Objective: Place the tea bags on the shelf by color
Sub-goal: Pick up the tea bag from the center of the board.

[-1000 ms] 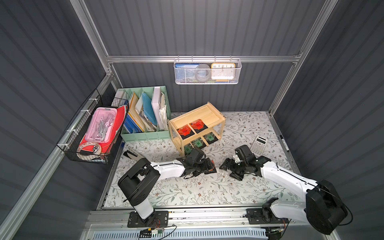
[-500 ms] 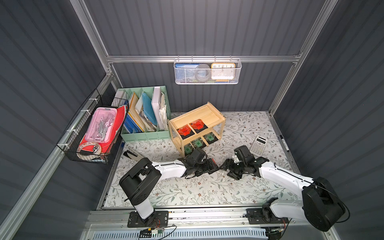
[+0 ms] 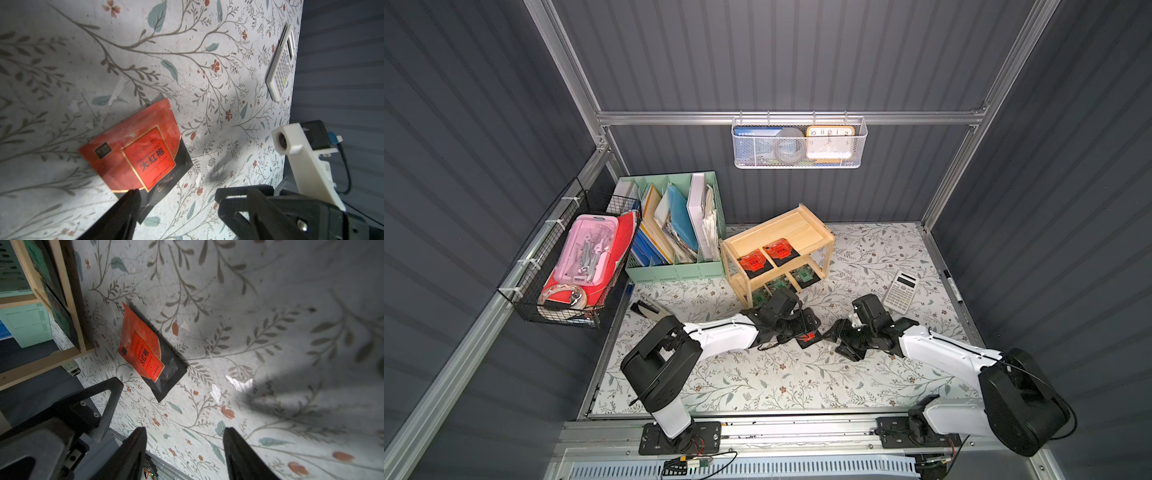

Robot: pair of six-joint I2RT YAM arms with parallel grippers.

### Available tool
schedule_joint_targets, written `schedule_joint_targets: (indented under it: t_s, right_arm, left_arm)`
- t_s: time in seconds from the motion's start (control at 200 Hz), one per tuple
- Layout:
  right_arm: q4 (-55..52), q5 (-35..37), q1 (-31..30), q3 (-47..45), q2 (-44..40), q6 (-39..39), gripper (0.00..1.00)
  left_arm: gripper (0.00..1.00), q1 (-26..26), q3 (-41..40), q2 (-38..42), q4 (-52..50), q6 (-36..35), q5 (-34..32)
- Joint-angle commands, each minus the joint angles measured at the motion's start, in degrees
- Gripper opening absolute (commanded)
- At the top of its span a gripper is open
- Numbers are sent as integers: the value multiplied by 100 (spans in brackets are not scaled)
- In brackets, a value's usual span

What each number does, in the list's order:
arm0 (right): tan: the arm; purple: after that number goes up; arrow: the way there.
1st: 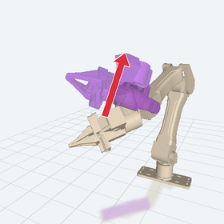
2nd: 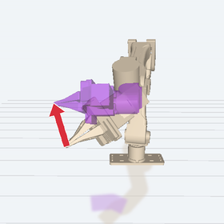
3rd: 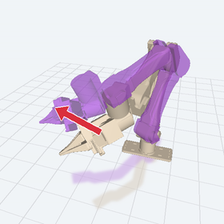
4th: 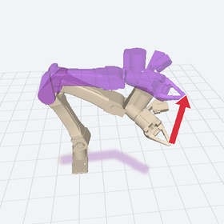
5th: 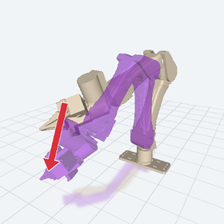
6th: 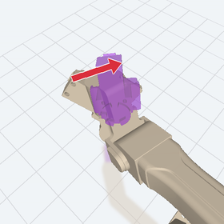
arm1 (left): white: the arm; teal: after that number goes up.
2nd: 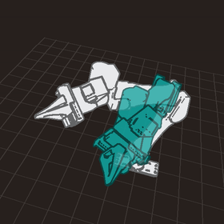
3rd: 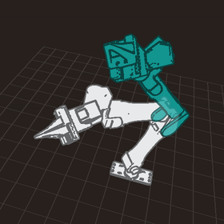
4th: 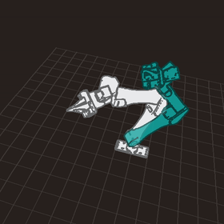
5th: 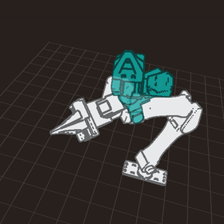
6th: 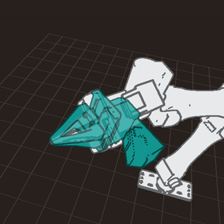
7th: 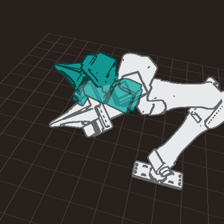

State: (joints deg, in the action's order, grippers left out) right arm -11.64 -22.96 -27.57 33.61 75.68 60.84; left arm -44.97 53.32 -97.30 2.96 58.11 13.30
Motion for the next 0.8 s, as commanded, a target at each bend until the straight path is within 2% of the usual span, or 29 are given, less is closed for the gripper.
schedule_joint_targets:
  t_s: [0.0, 0.795]
  right_arm:
    - [104, -37, 42, -60, 79, 102, 64]
    - [801, -215, 99, -88, 612, 437, 60]
  left_arm:
    - [86, 73, 102, -156, -226, -182, -150]
    - [85, 251, 267, -597, -182, -120, -14]
